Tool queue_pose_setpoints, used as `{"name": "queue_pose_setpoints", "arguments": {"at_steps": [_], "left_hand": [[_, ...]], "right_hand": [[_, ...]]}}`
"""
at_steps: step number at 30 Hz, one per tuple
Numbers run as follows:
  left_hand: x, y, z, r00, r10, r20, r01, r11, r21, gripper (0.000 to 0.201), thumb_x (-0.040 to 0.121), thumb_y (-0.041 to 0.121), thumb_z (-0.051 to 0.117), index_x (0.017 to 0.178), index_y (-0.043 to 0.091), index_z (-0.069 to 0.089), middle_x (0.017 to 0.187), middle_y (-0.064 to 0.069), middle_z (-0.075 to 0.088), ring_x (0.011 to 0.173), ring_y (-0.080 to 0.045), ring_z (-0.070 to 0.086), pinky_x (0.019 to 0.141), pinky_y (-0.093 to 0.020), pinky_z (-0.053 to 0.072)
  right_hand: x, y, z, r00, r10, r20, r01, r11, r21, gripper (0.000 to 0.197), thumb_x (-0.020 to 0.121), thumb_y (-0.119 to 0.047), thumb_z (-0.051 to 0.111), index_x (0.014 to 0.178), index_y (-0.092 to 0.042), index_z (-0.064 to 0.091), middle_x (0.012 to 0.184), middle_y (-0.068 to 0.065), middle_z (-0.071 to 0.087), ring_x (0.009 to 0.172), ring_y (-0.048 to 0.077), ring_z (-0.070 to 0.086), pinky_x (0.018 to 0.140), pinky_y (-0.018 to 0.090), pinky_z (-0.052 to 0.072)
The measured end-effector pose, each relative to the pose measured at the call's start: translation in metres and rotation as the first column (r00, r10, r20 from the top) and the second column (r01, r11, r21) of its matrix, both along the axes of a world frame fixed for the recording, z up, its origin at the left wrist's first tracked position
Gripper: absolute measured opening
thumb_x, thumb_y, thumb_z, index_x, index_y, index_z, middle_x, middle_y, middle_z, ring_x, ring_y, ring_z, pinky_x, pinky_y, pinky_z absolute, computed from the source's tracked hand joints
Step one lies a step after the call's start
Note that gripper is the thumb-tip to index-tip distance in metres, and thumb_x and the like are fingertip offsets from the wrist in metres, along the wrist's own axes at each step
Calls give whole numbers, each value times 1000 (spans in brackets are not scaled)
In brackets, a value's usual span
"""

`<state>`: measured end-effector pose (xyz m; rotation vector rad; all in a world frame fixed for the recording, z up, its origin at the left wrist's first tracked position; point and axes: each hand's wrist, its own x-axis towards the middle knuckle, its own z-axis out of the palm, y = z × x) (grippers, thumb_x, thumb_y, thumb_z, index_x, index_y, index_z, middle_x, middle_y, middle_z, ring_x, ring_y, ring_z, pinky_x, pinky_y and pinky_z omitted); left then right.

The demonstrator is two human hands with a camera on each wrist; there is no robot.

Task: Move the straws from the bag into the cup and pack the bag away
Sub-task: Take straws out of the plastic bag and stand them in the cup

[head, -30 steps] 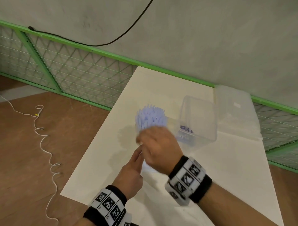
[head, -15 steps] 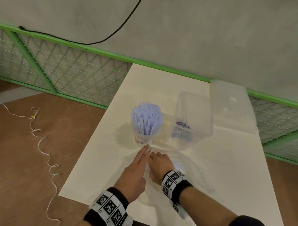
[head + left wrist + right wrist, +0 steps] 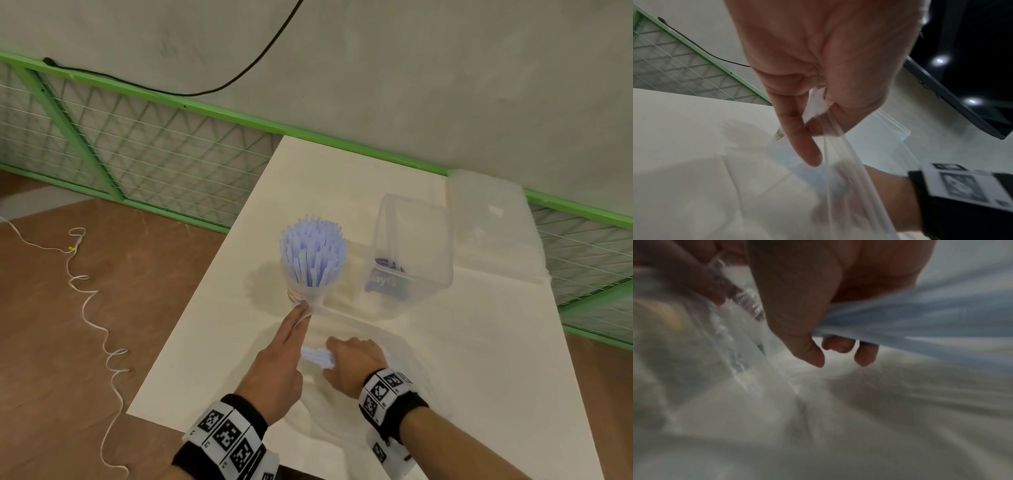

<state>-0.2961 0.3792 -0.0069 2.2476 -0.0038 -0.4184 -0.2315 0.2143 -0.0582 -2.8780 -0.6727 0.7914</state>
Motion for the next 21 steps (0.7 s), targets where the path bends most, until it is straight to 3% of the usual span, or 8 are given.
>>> {"name": "queue_pose_setpoints", "arguments": {"at_steps": [4, 7, 9, 12, 14, 16, 19, 21], "left_hand": [[3, 1, -1, 1000, 22, 1, -22, 999, 30, 92, 77, -14, 43, 152, 30, 15, 156, 31, -5, 99, -9, 57, 86, -30, 51], [5, 0, -1, 999, 32, -12, -31, 999, 30, 91, 78, -13, 43, 153, 31, 14, 156, 30, -4, 96, -6, 57, 86, -24, 49], [7, -1, -2, 999, 31, -13, -30, 999, 16, 91, 79, -12, 43, 153, 31, 14, 156, 30, -3, 96, -6, 57, 86, -21, 48], [9, -2, -4, 1000, 18, -16, -18, 1000, 2, 91, 79, -12, 45, 152, 32, 14, 155, 31, -2, 96, -5, 56, 82, -15, 45], [11, -3, -6, 1000, 13, -26, -13, 1000, -9, 92, 79, -12, 45, 152, 33, 13, 155, 32, -2, 95, -5, 56, 80, -13, 43], [11, -4, -6, 999, 10, -40, -10, 1000, -14, 92, 80, -12, 45, 152, 34, 12, 153, 35, -3, 97, -5, 56, 83, -15, 44], [11, -3, -7, 999, 4, -41, -5, 1000, -19, 92, 80, -11, 45, 152, 35, 11, 151, 37, -4, 98, -6, 56, 84, -15, 45], [11, -2, -9, 999, 7, -32, -8, 1000, -19, 93, 79, -11, 45, 152, 35, 12, 154, 34, -3, 98, -6, 57, 85, -16, 46]], "right_hand": [[-10, -20, 9, 978, -201, -51, 206, 927, 312, 27, 87, -26, 57, 68, -22, 38, 66, -4, 53, 69, 25, 52, 62, 31, 39], [-22, -27, 20, 941, -331, -69, 302, 730, 613, 43, 86, -23, 64, 57, -25, 31, 52, -5, 33, 53, 12, 34, 55, 28, 37], [-32, -27, 30, 909, -404, -107, 342, 574, 744, 45, 86, -23, 65, 57, -19, 32, 54, -1, 31, 53, 14, 30, 53, 27, 31], [-42, -25, 42, 869, -465, -171, 391, 430, 814, 34, 84, -22, 70, 61, -10, 48, 59, 5, 48, 57, 19, 44, 57, 25, 37], [-44, -25, 42, 843, -497, -208, 426, 380, 821, 28, 82, -22, 73, 62, -19, 55, 63, -4, 56, 59, 9, 51, 60, 20, 41], [-46, -26, 37, 810, -528, -255, 478, 342, 809, 22, 79, -19, 77, 65, -25, 61, 73, -8, 64, 69, 11, 60, 66, 19, 46], [-46, -28, 32, 791, -550, -269, 510, 351, 785, 19, 75, -14, 79, 74, -25, 64, 80, -5, 67, 74, 10, 65, 69, 17, 49], [-43, -32, 30, 806, -521, -281, 511, 373, 775, 15, 74, -5, 76, 79, -10, 62, 75, 5, 66, 67, 5, 63, 64, 16, 48]]}}
